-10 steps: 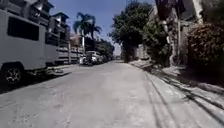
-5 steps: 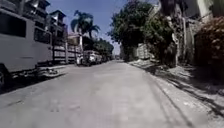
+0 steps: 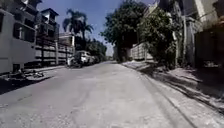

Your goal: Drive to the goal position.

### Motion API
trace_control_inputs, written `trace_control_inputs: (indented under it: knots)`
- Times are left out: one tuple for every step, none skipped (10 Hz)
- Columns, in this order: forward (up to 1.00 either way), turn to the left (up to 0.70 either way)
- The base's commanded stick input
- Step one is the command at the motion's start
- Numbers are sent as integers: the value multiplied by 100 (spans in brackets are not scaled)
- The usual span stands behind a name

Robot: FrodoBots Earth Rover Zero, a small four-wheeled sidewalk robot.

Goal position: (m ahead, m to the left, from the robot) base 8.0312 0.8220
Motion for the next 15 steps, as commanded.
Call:
trace_control_inputs:
  knots:
    - [100,2]
    - [100,2]
    - [100,2]
    - [100,2]
    - [100,2]
    - [100,2]
    - [100,2]
    - [100,0]
    - [100,-7]
    - [100,-14]
    - [100,-38]
    - [100,-21]
    - [100,0]
    - [100,2]
    - [100,2]
